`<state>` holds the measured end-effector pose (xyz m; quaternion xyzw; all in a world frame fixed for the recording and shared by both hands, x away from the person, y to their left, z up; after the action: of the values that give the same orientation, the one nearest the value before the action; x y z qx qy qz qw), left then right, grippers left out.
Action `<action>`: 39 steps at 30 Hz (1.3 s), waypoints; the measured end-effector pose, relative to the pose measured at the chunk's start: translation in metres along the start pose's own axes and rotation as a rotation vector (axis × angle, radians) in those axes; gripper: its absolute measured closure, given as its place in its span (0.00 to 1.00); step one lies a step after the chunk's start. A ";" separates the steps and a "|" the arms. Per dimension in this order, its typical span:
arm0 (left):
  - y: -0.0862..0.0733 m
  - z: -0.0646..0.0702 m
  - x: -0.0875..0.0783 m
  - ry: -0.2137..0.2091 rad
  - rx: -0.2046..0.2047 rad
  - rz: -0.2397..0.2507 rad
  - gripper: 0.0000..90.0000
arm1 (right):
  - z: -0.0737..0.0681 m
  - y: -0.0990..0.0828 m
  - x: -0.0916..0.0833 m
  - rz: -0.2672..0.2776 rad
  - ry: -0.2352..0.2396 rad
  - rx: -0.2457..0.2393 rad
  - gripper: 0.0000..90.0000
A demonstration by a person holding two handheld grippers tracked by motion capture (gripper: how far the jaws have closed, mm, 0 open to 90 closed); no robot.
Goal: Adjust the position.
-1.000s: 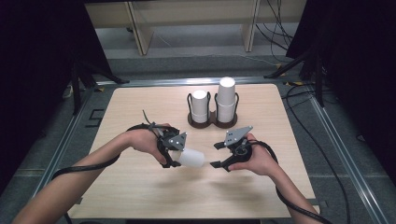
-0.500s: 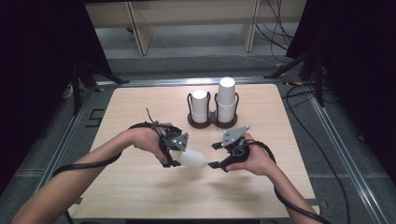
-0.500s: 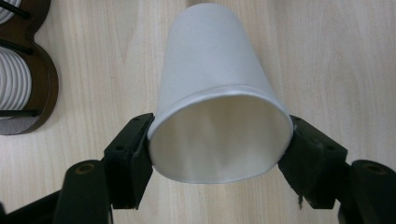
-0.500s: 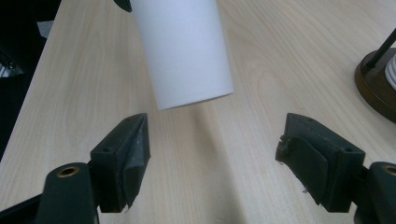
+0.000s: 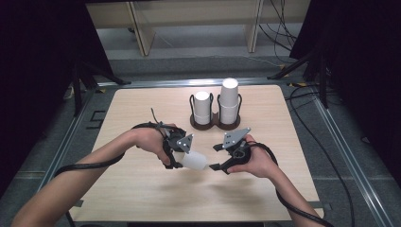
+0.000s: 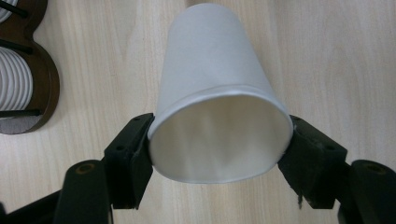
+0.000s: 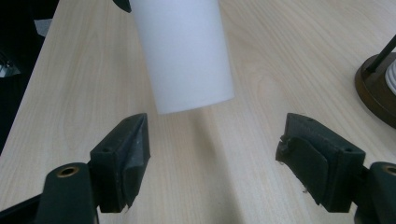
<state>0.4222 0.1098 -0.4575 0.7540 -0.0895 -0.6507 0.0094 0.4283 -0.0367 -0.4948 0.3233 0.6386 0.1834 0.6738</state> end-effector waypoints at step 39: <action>0.003 -0.001 0.001 -0.020 0.008 -0.075 0.34 | -0.007 0.024 0.016 0.017 -0.003 -0.045 0.27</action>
<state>0.4233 0.1068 -0.4574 0.7502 -0.0640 -0.6578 -0.0191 0.4275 -0.0073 -0.4898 0.3137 0.6306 0.2033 0.6801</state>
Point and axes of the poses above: each handheld gripper's, and its own axes: x roughly forward along the jaws, y roughly out of its top, z roughly to its right, the point moved 9 cm from there along x, roughly forward along the jaws, and after that the axes turned 9 degrees about -z, right-handed, at the moved point
